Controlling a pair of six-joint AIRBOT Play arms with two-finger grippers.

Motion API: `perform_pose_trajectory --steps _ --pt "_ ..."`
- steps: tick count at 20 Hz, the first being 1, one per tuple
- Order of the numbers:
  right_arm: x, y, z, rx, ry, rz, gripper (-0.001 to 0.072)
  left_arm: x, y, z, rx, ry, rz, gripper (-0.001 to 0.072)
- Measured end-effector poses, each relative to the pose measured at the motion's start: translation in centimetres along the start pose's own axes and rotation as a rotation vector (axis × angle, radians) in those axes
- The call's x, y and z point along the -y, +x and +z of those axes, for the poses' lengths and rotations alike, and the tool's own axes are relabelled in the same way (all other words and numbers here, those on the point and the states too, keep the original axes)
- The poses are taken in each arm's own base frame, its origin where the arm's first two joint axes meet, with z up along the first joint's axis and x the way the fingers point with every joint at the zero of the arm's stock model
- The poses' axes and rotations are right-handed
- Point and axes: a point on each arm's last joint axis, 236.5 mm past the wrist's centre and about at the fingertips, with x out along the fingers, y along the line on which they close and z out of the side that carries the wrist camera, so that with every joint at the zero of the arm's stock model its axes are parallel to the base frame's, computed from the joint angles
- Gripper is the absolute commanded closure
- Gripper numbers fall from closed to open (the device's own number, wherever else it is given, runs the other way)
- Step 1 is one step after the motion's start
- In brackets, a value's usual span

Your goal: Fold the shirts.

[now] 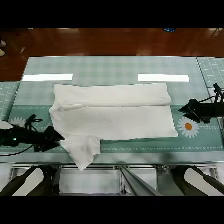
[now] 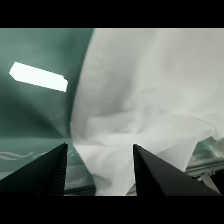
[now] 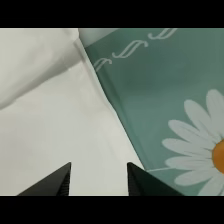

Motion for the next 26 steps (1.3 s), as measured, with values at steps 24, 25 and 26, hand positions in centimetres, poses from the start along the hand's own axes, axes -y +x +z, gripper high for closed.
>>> perform_pose_trajectory --steps 24,25,26 --pt "4.0 4.2 -10.2 -0.353 0.212 0.082 0.0307 4.6 5.1 -1.3 -0.022 0.126 -0.047 0.0687" --pt "3.5 4.7 -10.1 -0.357 0.215 0.098 0.0325 4.9 5.1 -1.0 -0.009 0.127 -0.055 0.0687" --pt "3.0 5.2 -9.9 -0.354 0.217 0.111 0.0501 5.0 5.0 -0.8 -0.001 0.128 -0.061 0.0687"
